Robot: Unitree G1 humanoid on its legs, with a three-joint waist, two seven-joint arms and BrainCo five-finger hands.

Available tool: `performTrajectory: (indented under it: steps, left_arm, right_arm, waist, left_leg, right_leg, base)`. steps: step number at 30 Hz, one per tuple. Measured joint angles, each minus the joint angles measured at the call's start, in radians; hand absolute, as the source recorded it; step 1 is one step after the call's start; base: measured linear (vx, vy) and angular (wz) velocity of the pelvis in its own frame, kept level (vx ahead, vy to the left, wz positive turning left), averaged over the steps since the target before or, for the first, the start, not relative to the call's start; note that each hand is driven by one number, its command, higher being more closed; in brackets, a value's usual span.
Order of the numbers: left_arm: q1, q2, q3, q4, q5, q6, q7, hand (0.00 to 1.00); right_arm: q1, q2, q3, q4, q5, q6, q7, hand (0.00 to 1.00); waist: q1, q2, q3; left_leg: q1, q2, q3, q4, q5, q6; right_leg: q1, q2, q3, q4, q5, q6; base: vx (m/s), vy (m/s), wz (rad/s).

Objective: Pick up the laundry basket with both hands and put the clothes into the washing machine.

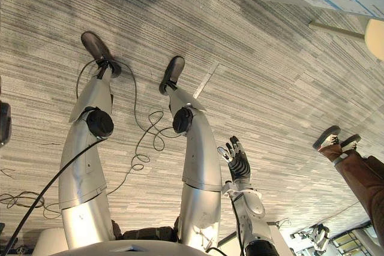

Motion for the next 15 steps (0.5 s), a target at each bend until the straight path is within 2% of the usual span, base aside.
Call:
performTrajectory:
  steps: [4,7,9,12,15]
  left_arm:
    - [0.125,0.005,0.053,-0.139,0.003,0.0,0.002,0.0]
    - [0.272,0.011,0.096,-0.301,0.003,-0.012,-0.001,0.0]
    - [0.439,0.003,0.145,-0.387,0.003,-0.029,-0.024,0.0]
    - [0.576,-0.042,0.2,-0.421,-0.004,-0.038,-0.051,0.0]
    - [0.674,-0.074,0.256,-0.454,-0.019,-0.039,-0.052,0.0]
  right_arm:
    - [0.026,-0.002,0.0,-0.021,-0.003,0.0,-0.006,0.0]
    - [0.053,-0.002,0.0,-0.039,-0.003,0.001,-0.007,0.0]
    - [0.083,0.001,0.0,-0.054,-0.015,0.004,-0.007,0.0]
    - [0.102,-0.005,-0.002,-0.069,-0.041,0.012,-0.006,0.0]
    - [0.102,-0.005,-0.002,-0.071,-0.041,0.018,-0.006,0.0]
  waist:
    - [0.009,0.003,0.001]
    - [0.016,0.008,0.001]
    - [0.032,0.016,0.002]
    - [0.05,0.026,0.001]
    - [0.05,0.026,0.001]
  left_leg:
    - [0.0,0.0,-0.001,0.003,0.0,0.0]
    - [0.001,0.0,-0.005,0.013,0.0,-0.001]
    - [0.003,0.0,-0.012,0.019,-0.001,-0.003]
    - [0.004,0.0,-0.016,0.016,-0.004,-0.009]
    - [0.005,-0.001,-0.015,0.009,-0.006,-0.011]
  right_leg:
    - [-0.003,-0.002,0.001,0.011,-0.006,-0.005]
    - [-0.003,-0.009,0.0,0.03,-0.011,-0.006]
    - [-0.002,-0.01,-0.001,0.044,-0.025,-0.01]
    - [-0.002,-0.011,-0.002,0.049,-0.035,-0.012]
    - [-0.001,-0.011,-0.001,0.048,-0.035,-0.012]
  base:
    - [-0.07,-0.058,0.04]
    - [-0.08,-0.058,0.08]
    - [-0.09,-0.072,0.09]
    - [-0.07,-0.055,0.06]
    - [-0.09,-0.055,0.04]
